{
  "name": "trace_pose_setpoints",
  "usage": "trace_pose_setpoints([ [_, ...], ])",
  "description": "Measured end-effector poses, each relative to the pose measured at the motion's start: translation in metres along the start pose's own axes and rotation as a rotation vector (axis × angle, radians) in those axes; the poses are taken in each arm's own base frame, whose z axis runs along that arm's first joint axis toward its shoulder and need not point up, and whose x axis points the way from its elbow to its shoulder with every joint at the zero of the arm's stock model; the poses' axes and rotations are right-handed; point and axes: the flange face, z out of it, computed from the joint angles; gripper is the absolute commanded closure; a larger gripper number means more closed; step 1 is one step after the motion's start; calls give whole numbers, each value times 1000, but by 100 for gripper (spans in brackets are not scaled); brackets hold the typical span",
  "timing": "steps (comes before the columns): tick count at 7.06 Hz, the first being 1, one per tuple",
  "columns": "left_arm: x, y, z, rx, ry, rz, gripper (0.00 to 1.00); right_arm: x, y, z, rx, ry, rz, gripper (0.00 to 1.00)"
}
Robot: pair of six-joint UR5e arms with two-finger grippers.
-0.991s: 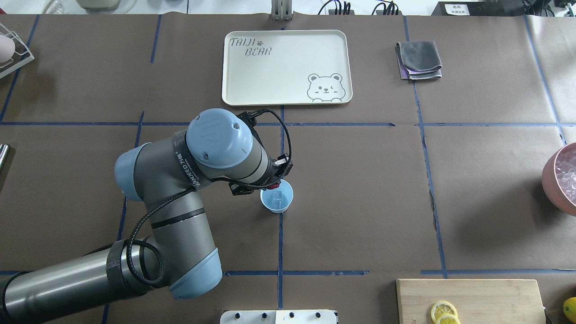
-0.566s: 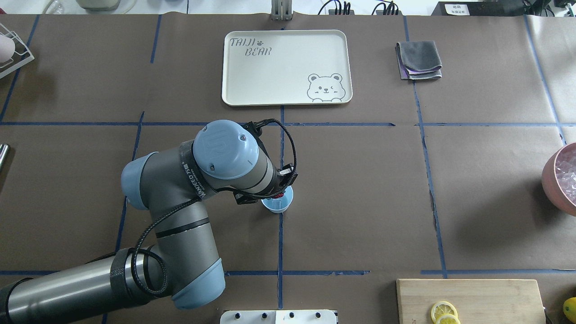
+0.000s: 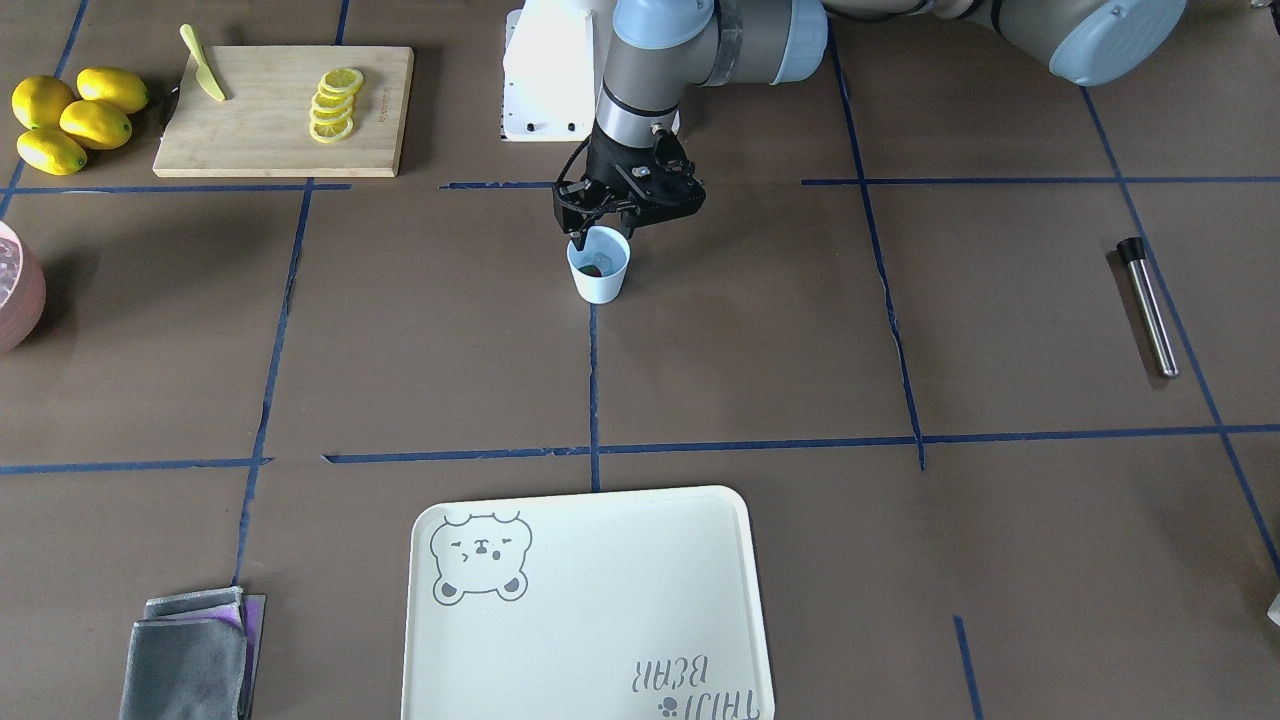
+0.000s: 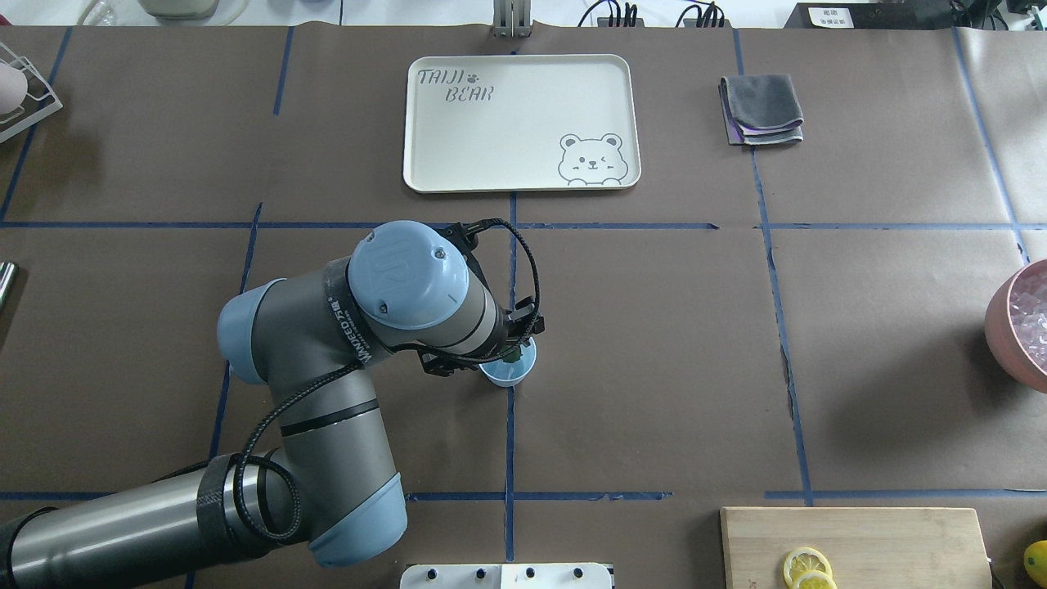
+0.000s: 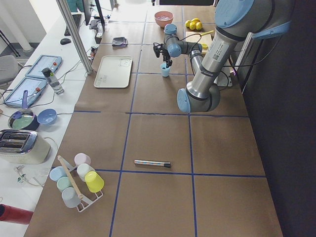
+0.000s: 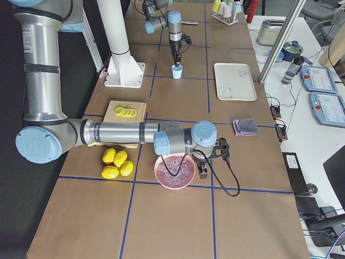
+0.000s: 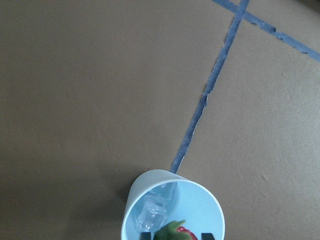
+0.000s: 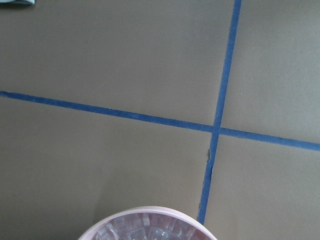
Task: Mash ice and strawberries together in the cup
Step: 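Open the left gripper to drop the strawberry into the cup, then withdraw the empty left gripper to the table edge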
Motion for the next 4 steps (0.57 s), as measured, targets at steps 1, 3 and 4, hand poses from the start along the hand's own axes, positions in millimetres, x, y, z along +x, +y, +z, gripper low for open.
trace_pose_setpoints([
  [1, 0, -5, -8, 5, 9, 8, 0, 5, 2, 3, -6, 0, 5, 0],
  [3, -26, -44, -32, 6, -6, 50, 0, 17, 14, 8, -17, 3, 1, 0],
  [4, -53, -75, -47, -5, -22, 78, 0, 20, 15, 5, -9, 15, -9, 0],
])
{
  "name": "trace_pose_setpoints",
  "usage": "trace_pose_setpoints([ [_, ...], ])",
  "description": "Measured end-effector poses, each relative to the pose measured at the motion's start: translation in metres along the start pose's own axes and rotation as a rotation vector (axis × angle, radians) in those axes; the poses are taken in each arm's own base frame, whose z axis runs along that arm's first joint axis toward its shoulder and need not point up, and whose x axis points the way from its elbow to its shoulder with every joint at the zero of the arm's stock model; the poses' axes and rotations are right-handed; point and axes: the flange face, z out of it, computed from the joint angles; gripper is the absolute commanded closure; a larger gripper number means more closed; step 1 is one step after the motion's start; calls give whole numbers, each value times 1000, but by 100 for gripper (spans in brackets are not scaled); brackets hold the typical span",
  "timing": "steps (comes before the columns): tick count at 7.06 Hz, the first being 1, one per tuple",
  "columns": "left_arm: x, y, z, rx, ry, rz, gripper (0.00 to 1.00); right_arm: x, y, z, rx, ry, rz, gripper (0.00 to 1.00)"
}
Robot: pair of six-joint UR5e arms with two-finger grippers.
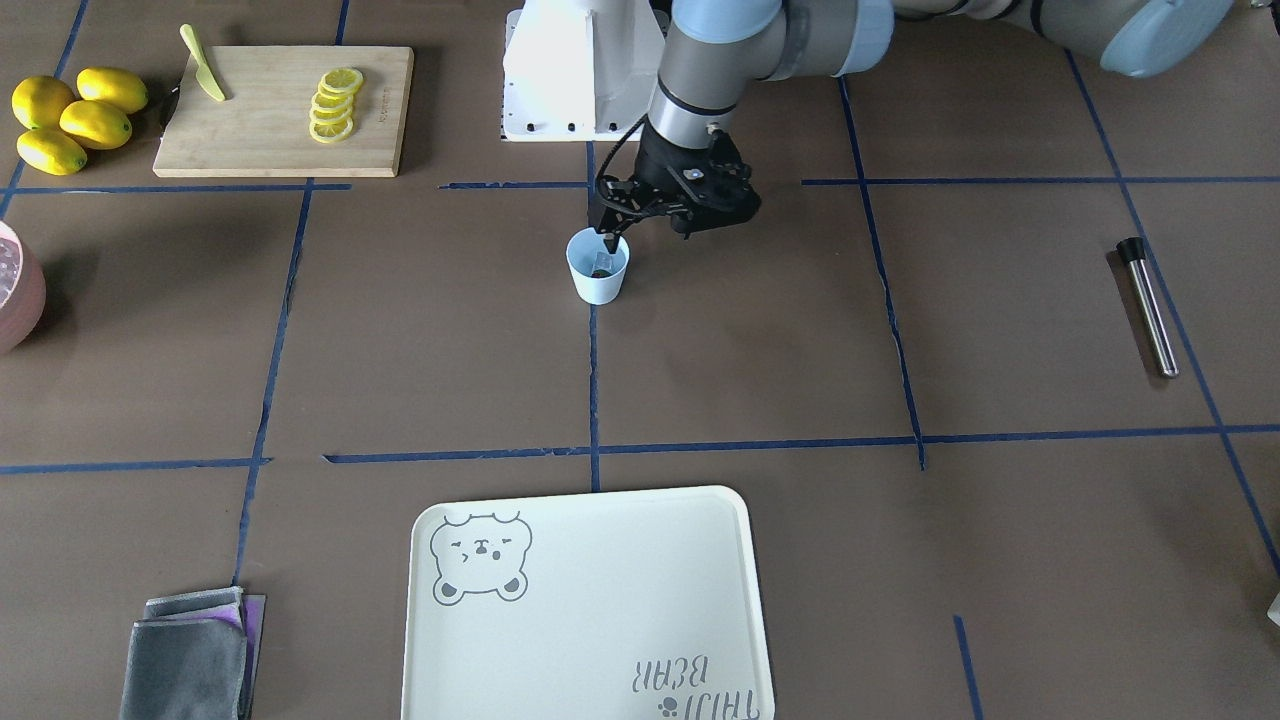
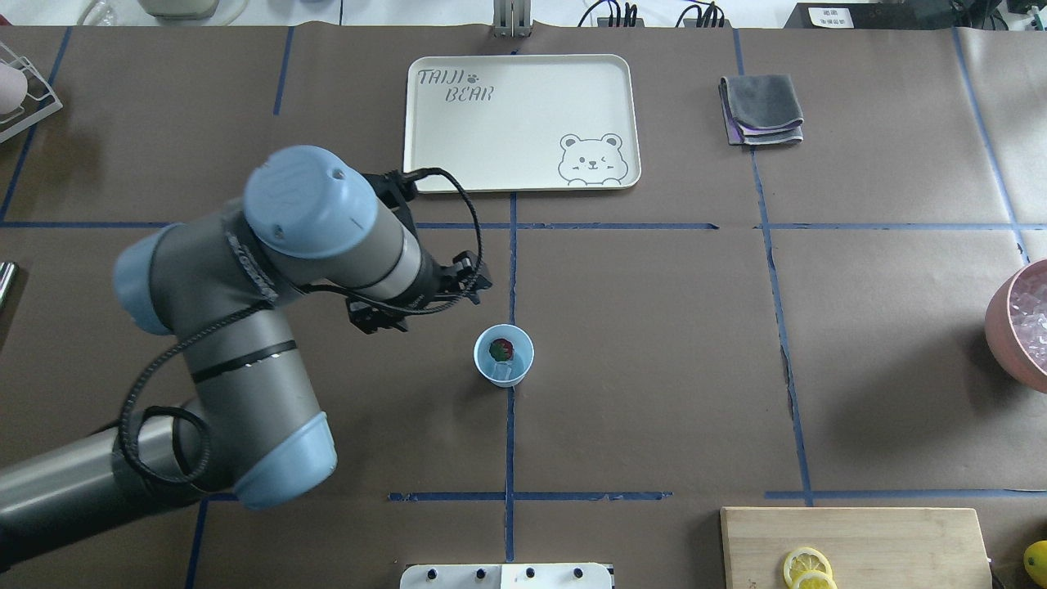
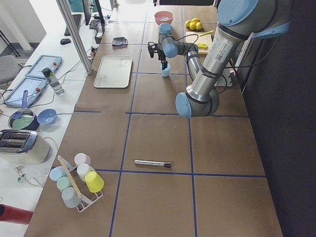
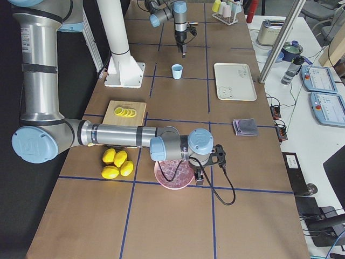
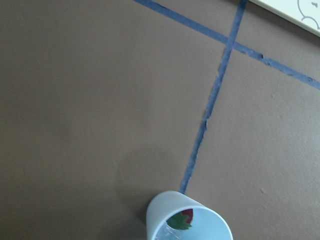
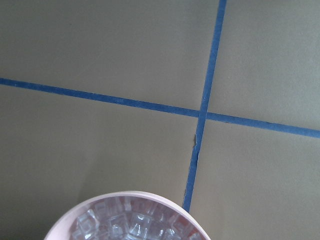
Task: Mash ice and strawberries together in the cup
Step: 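Withdraw the empty left gripper to the table edge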
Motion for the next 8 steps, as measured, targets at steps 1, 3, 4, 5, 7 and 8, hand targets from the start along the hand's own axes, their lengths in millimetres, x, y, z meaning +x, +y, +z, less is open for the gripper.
trace_pose_setpoints([
  [1, -33, -27, -14, -2, -14, 43, 0, 2, -1, -5, 9, 15, -5, 0],
  [3, -106, -77, -34, -4, -59, 137, 0, 5, -2, -8, 16, 22, 1, 0],
  [4, -157, -100, -46, -15, -89, 187, 0, 5, -2, -8, 15, 22, 6, 0],
  [5, -213, -121, -60, -27, -121, 245, 0, 6, -2, -7, 13, 22, 11, 0],
  [7, -326, -152, -80, -46, -195, 362, 0, 7, -1, -6, 12, 22, 14, 0],
  [8, -373, -165, -89, -49, -229, 395, 0, 6, -1, -7, 14, 22, 12, 0],
])
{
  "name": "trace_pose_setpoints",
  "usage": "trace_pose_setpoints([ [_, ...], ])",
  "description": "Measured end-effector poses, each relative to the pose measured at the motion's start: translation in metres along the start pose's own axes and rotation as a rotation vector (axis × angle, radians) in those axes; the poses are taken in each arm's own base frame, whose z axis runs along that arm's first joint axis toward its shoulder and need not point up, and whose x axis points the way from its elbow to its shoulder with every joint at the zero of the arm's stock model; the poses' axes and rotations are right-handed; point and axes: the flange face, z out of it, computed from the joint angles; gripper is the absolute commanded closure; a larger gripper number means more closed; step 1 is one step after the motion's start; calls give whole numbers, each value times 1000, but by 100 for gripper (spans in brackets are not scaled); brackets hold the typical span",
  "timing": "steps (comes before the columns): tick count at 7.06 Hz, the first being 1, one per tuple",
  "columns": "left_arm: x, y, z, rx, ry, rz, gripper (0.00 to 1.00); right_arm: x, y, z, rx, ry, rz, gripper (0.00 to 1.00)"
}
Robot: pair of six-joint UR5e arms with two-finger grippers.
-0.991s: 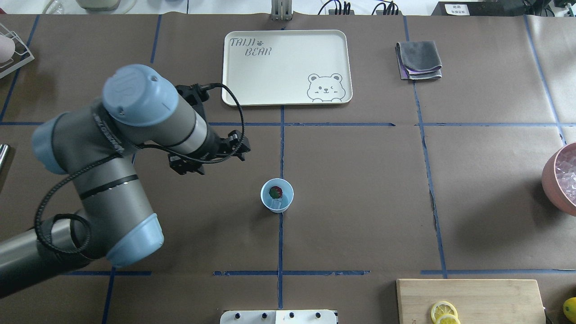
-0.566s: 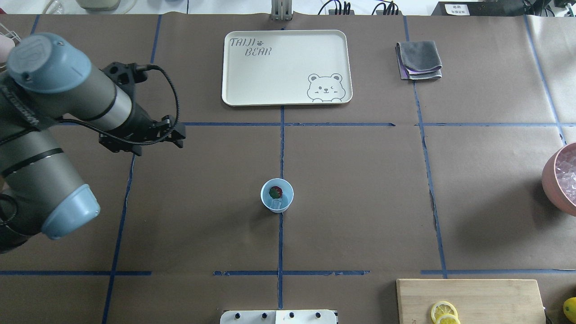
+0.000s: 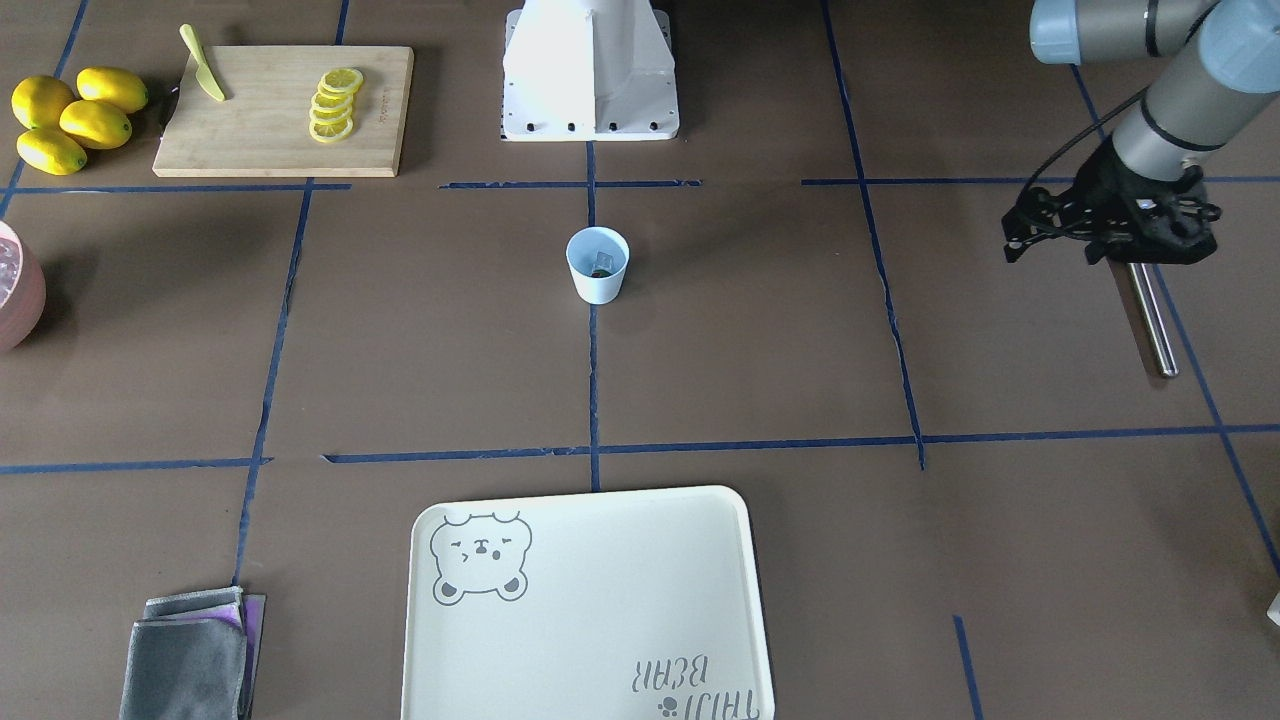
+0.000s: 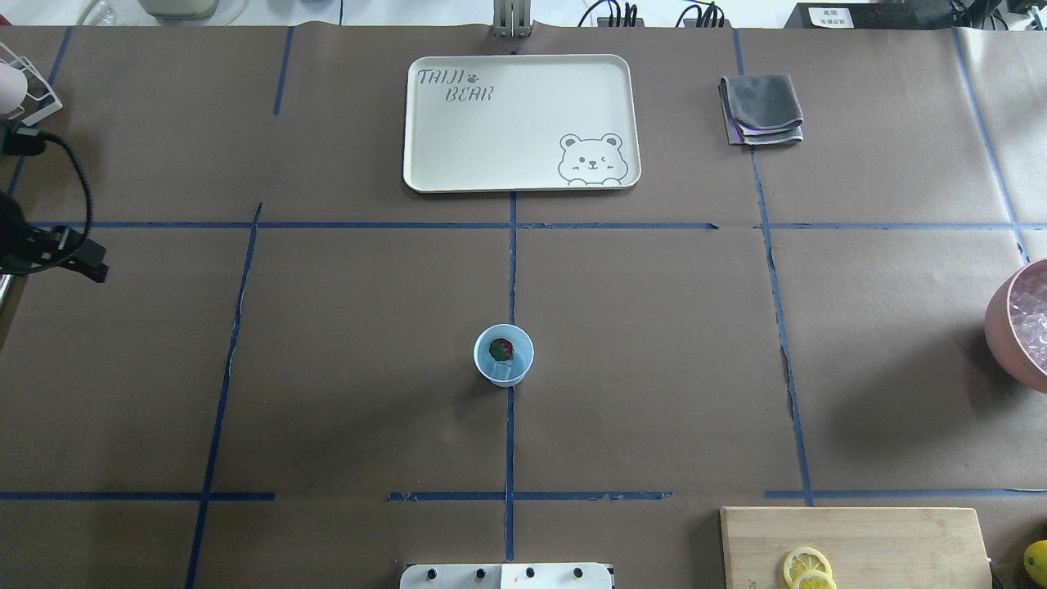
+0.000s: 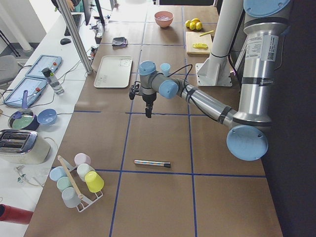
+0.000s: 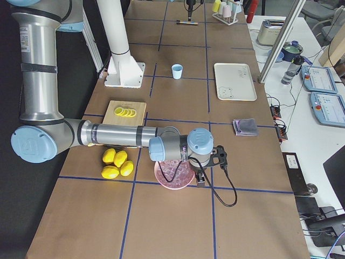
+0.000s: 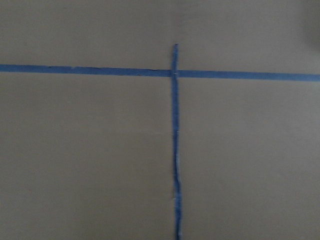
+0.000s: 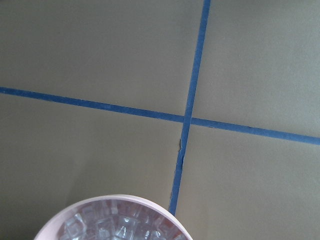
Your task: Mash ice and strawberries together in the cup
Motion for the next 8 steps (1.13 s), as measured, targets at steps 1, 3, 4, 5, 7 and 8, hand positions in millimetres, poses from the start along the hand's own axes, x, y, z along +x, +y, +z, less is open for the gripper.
trace_pose_setpoints([
  [1, -37, 3, 6, -5, -22, 21, 0, -1, -1, -1, 1, 0, -1, 0],
  [3, -97, -3, 44, 28, -23, 37, 0, -1, -1, -1, 1, 0, 1, 0],
  [4, -117, -5, 62, 48, -17, 23, 0, -1, -1, -1, 1, 0, 1, 0],
  [5, -131, -4, 75, 57, -18, -8, 0, -1, -1, -1, 1, 0, 1, 0],
  [7, -164, 0, 109, 66, -18, -36, 0, -1, -1, -1, 1, 0, 1, 0],
  [8, -181, 4, 127, 81, -8, -51, 0, 0, -1, 0, 1, 0, 1, 0],
])
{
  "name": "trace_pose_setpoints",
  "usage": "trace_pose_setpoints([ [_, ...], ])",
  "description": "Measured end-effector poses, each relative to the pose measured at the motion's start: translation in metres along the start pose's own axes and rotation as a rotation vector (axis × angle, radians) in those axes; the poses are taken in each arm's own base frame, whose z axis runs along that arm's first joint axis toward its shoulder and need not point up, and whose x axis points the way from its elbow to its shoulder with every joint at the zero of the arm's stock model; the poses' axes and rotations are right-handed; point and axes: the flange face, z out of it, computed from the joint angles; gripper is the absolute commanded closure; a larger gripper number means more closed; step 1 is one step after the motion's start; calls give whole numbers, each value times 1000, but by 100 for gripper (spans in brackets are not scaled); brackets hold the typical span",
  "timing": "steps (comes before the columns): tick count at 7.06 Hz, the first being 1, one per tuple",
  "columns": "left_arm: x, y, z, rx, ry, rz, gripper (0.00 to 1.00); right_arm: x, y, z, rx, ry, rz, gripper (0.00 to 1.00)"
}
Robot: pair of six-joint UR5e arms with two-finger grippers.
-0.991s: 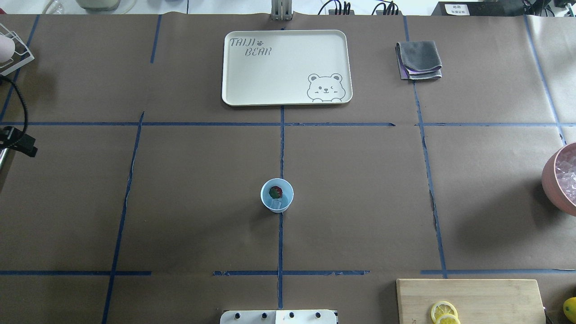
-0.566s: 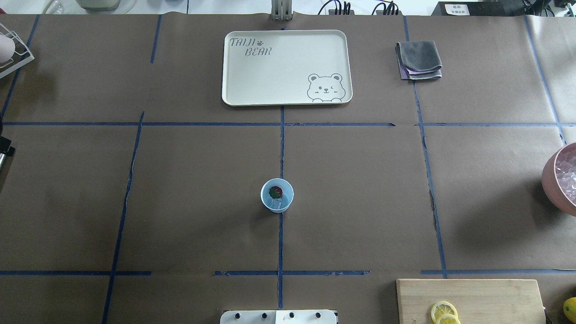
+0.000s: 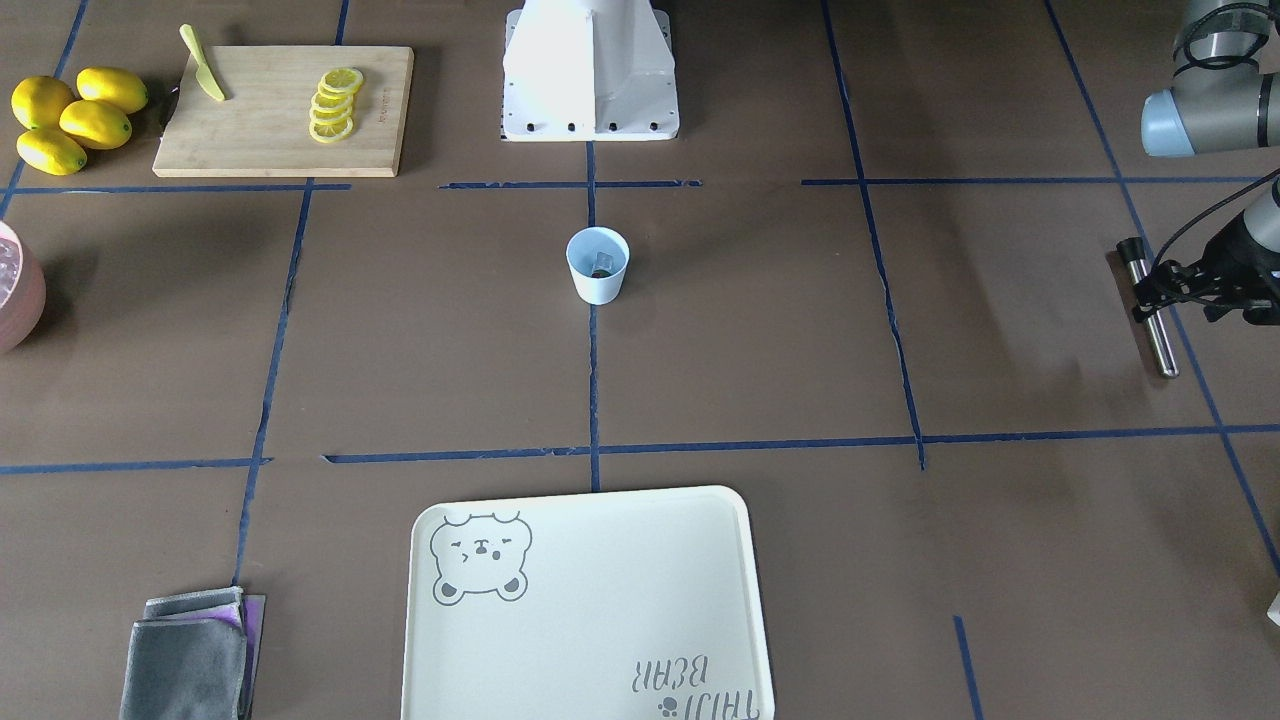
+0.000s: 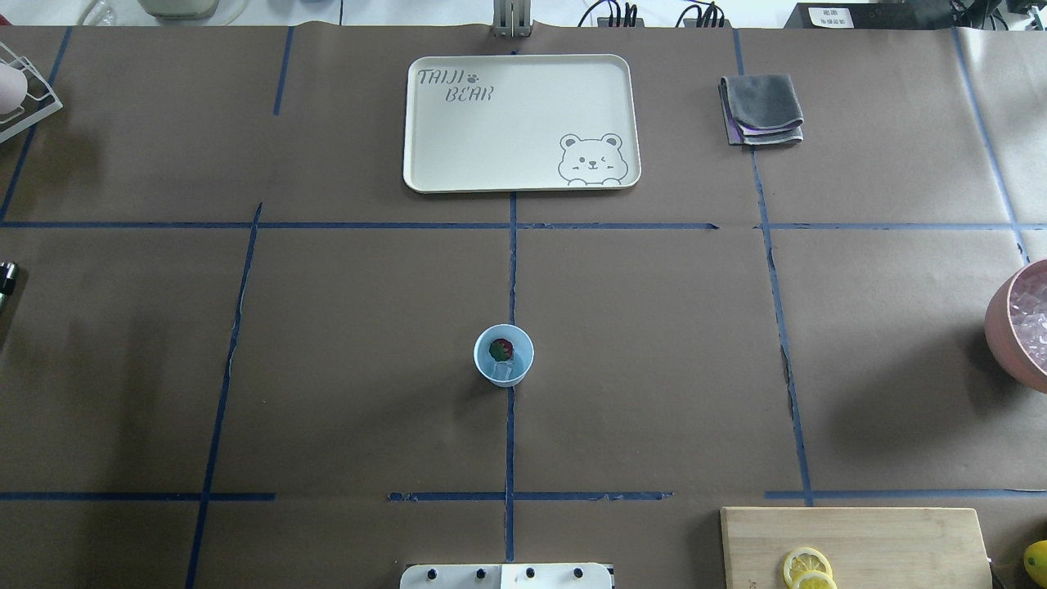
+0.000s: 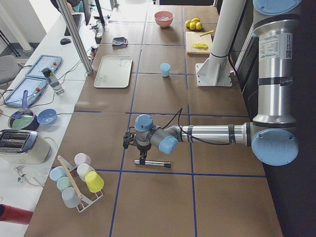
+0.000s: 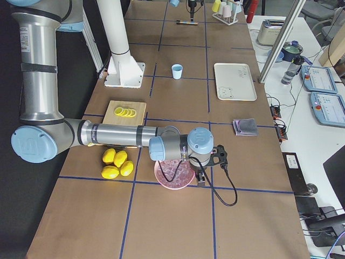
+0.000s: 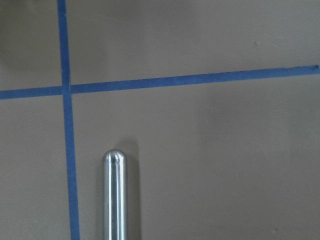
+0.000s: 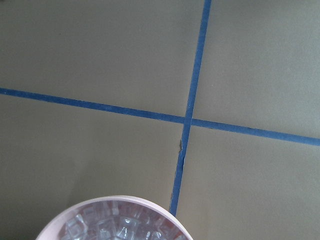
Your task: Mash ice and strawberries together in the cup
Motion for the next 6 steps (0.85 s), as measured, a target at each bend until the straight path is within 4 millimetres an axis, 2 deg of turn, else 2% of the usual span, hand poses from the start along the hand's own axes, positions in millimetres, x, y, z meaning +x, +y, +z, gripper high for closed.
trace_pose_setpoints([
  [2, -14, 5, 15, 18, 14, -54, 0, 1, 0, 1, -2, 0, 2, 0],
  [6, -17, 4, 22, 19, 17, -95, 0, 2, 1, 2, -4, 0, 4, 0],
])
